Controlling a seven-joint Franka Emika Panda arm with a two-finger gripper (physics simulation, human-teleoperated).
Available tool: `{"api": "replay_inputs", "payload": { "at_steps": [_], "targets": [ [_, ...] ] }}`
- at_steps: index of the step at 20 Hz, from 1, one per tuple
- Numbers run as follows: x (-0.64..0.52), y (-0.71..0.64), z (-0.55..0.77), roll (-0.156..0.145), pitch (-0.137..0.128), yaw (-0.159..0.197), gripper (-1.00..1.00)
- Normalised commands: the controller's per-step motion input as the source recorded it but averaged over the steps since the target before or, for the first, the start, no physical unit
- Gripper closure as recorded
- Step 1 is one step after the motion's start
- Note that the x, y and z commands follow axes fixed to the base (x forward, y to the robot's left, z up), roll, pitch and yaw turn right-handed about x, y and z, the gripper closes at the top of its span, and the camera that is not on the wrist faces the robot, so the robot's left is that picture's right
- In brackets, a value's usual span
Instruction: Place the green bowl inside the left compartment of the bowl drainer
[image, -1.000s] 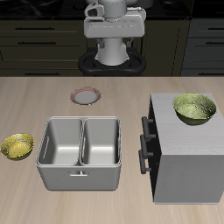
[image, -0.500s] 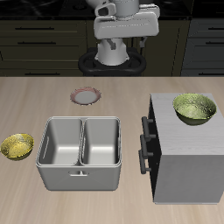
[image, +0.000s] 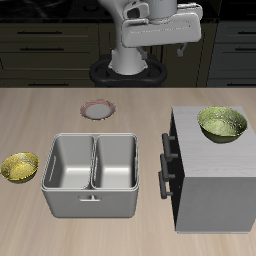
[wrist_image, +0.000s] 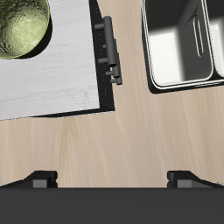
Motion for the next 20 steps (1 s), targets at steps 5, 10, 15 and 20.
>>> {"api": "replay_inputs", "payload": {
  "at_steps": [5,10,15,20],
  "targets": [
    [0.50,0.24,0.17,-0.003,-0.009,0.016,-1.00],
    [0.53,0.38,0.11,0.026,-0.005,-0.009,-1.00],
    [0.41,0.23,0.04,0.006,0.007,-0.021,-1.00],
    [0.33,0.14,-0.03,0.010,0.012,-0.011,-1.00]
  ]
}}
